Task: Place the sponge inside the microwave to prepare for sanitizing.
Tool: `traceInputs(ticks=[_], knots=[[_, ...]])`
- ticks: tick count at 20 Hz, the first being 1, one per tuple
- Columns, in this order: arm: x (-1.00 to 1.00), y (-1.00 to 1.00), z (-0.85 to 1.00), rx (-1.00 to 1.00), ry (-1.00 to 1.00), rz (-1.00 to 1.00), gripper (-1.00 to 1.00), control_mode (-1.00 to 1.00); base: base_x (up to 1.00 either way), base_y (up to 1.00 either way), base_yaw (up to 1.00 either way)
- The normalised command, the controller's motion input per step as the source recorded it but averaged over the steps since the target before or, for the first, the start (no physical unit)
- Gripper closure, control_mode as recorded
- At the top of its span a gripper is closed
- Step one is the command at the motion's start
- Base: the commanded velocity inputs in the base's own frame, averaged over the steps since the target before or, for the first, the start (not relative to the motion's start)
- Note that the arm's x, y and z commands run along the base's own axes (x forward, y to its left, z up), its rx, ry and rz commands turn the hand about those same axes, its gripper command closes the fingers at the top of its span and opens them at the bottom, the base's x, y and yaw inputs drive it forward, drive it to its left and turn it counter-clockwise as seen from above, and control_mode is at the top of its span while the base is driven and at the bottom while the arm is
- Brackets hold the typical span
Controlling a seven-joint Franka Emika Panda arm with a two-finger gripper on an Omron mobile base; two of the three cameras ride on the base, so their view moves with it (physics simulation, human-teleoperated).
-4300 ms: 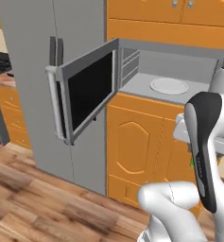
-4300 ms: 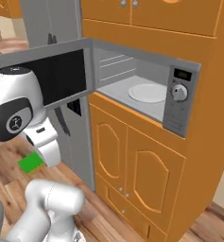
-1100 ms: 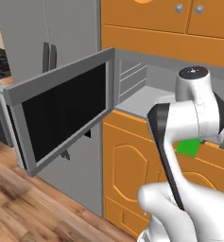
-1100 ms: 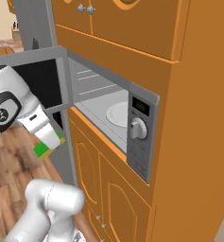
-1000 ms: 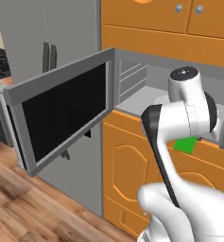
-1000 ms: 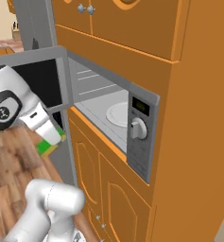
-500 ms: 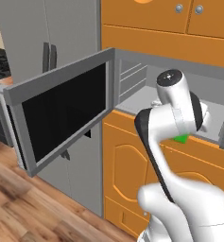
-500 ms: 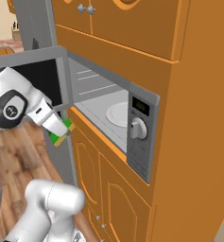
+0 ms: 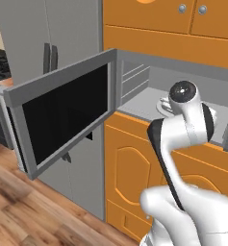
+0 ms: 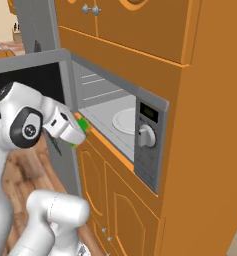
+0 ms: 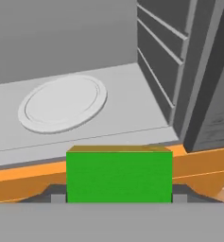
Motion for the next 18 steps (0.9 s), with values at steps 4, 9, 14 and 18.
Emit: traceInputs(ticks=[4, 9, 14, 18], knots=[[0.42, -0.28, 0.14, -0.05, -0.11, 0.00, 1.00, -1.00, 0.00, 0.00, 0.00], [0.47, -0.12, 0.41, -0.10, 0.00, 0.00, 1.00, -1.00, 0.00, 0.00, 0.00], [0.54, -0.17, 0.43, -0.08, 0.00, 0.00, 1.00, -1.00, 0.00, 0.00, 0.00], [0.51, -0.20, -0.02, 0.00, 0.00, 0.00, 1.00, -1.00, 0.00, 0.00, 0.00]])
